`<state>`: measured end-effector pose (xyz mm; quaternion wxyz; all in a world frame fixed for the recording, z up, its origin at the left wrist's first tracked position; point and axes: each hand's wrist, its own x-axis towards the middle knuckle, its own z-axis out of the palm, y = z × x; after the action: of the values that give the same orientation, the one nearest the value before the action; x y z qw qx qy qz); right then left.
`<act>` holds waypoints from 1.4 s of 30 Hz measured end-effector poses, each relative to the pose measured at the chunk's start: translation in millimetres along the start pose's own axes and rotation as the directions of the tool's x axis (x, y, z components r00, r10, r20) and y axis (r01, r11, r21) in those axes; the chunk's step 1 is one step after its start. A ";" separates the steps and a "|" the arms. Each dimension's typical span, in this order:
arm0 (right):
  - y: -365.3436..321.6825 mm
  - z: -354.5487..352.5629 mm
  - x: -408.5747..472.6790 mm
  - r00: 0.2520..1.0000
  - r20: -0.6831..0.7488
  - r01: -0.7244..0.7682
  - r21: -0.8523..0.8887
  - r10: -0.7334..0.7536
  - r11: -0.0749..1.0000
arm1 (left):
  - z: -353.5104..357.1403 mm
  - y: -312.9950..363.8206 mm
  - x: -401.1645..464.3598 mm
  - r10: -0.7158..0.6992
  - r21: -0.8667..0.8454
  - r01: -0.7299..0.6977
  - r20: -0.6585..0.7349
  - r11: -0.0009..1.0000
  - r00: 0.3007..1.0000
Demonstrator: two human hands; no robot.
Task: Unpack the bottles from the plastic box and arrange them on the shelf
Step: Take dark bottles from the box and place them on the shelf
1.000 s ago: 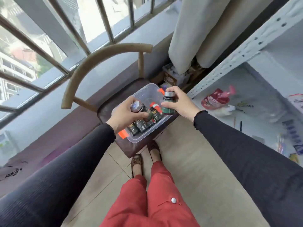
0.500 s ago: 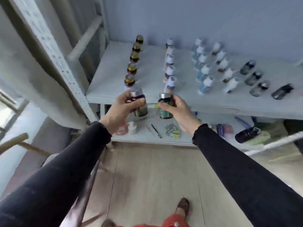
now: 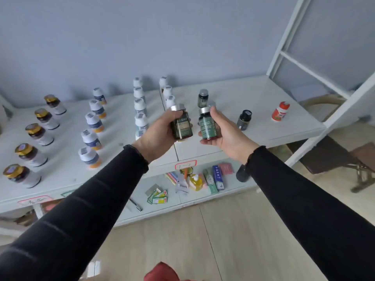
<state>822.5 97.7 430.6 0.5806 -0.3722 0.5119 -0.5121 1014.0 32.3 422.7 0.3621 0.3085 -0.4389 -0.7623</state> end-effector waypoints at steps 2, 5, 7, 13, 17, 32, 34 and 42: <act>-11.4 -23.3 24.1 0.999 -0.027 -0.021 0.035 0.022 0.999 | 10.0 5.0 35.0 -0.004 -0.006 0.004 0.008 1.000 1.000; -21.7 -50.0 65.8 0.999 -0.044 -0.024 0.013 0.024 1.000 | 14.1 12.6 86.2 0.008 0.053 -0.009 0.014 0.999 1.000; -27.1 -65.3 94.9 0.999 -0.045 -0.001 -0.025 0.000 1.000 | 9.1 19.0 124.3 0.031 0.112 -0.031 -0.001 0.993 1.000; -50.7 -107.5 176.2 0.996 -0.088 -0.002 -0.120 -0.008 0.993 | -19.0 44.9 258.2 0.050 0.189 -0.032 -0.094 0.982 0.994; -58.5 -132.9 219.1 0.985 -0.171 -0.024 -0.147 -0.001 0.989 | -34.5 45.1 339.2 0.048 0.369 0.012 -0.153 0.929 0.987; -50.8 -185.5 344.5 0.988 -0.142 0.016 -0.293 -0.060 0.956 | -57.1 -21.5 437.1 0.043 0.670 0.152 -0.265 0.727 0.963; -51.4 -185.7 365.2 0.987 -0.140 0.031 -0.322 -0.080 0.946 | -53.7 -23.9 437.0 0.060 0.695 0.144 -0.261 0.705 0.963; -53.1 -162.7 468.5 0.987 -0.049 0.089 -0.628 -0.154 0.773 | -54.4 -3.9 420.6 0.001 0.806 0.269 -0.318 0.526 0.948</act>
<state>629.6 -355.1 349.2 0.3648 -0.5503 0.6549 -0.3678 825.5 -336.7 332.1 0.1666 0.5814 -0.6696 -0.4311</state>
